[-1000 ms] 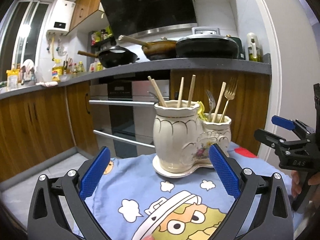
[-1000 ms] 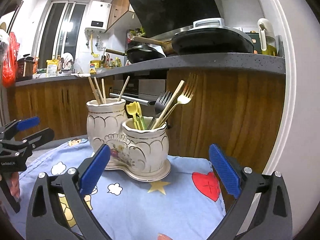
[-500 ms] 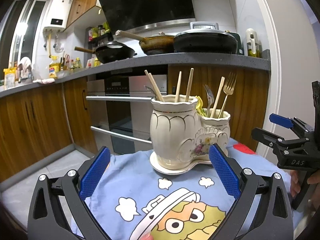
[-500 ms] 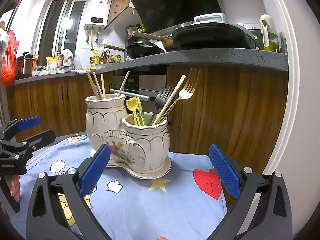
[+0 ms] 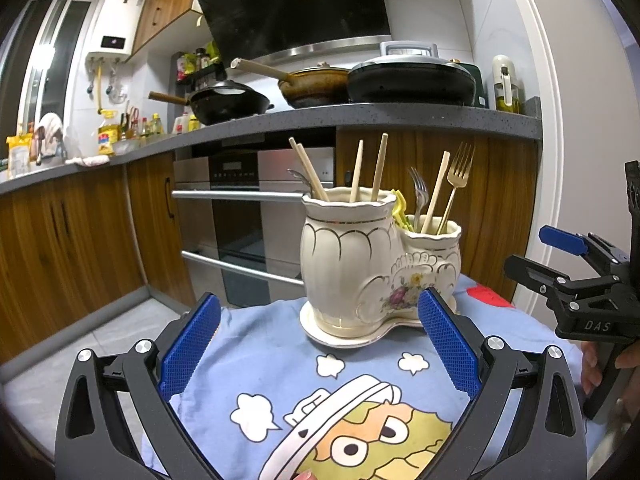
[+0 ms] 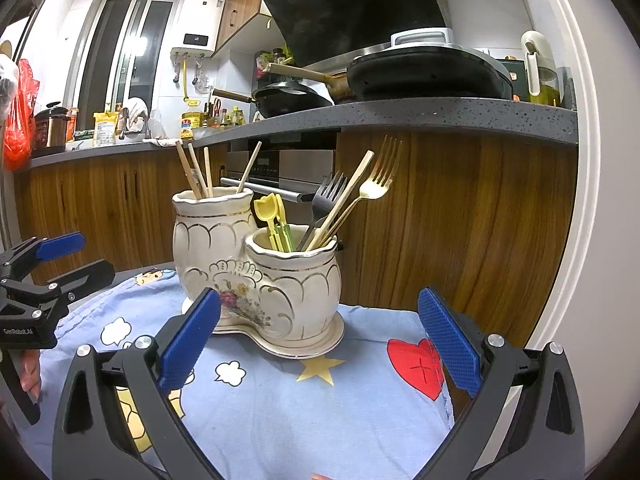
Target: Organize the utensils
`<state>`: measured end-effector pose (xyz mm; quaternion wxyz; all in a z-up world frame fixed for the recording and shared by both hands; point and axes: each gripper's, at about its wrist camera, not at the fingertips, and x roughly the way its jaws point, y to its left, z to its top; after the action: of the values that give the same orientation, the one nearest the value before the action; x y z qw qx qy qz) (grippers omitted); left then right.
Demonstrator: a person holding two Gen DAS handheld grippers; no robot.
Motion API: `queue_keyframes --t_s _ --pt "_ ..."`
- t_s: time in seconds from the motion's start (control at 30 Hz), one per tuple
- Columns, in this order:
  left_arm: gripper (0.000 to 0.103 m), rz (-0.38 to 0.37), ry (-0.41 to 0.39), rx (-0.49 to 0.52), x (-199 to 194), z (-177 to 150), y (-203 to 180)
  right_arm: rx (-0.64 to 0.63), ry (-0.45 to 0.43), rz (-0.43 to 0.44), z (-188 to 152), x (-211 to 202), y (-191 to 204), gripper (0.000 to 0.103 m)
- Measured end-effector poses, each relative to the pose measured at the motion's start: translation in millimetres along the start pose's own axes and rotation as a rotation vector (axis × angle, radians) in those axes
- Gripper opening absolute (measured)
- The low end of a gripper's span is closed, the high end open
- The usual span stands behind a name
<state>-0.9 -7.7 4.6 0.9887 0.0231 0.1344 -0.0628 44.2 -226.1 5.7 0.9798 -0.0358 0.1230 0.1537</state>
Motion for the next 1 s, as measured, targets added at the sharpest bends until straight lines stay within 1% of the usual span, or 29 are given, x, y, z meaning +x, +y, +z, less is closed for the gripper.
queue_keyframes --t_s 1.0 --pt "0.098 -0.002 0.004 0.001 3.0 -0.3 -1.0 0.000 0.000 0.000 0.3 0.1 -0.2 0.098"
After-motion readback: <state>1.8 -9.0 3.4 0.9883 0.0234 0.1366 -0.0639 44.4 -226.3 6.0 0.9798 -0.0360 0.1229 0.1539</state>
